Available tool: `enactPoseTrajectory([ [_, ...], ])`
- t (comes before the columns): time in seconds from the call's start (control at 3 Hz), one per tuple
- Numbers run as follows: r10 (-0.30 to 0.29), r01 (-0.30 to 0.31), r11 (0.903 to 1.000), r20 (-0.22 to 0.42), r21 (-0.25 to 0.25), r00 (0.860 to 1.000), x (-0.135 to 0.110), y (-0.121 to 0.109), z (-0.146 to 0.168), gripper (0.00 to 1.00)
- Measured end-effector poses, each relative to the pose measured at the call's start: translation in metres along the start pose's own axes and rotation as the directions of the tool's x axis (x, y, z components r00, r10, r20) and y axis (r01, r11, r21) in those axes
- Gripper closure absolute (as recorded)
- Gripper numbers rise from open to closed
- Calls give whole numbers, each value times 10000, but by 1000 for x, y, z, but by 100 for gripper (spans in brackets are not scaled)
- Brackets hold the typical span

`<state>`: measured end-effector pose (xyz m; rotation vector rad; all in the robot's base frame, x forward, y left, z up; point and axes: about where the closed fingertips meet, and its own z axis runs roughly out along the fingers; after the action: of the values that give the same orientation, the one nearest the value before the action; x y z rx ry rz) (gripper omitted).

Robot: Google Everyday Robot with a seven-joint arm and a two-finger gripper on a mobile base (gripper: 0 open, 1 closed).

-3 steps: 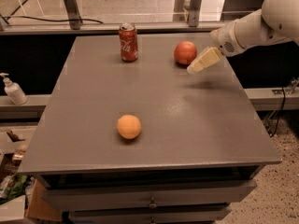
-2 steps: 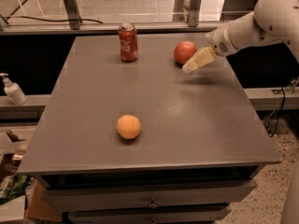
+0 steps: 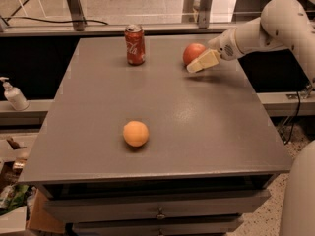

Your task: Pick apple

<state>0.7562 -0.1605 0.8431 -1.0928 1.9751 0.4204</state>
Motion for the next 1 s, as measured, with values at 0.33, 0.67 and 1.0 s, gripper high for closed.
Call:
enactPoseTrajectory([
  [0.33, 36, -31, 9998, 272, -182, 9996, 0, 4, 6, 41],
  [0.67, -77, 92, 9993, 412, -357, 9991, -1, 10, 9, 65],
  [1.0, -137, 160, 9990, 533, -429, 9985, -2, 13, 3, 87],
])
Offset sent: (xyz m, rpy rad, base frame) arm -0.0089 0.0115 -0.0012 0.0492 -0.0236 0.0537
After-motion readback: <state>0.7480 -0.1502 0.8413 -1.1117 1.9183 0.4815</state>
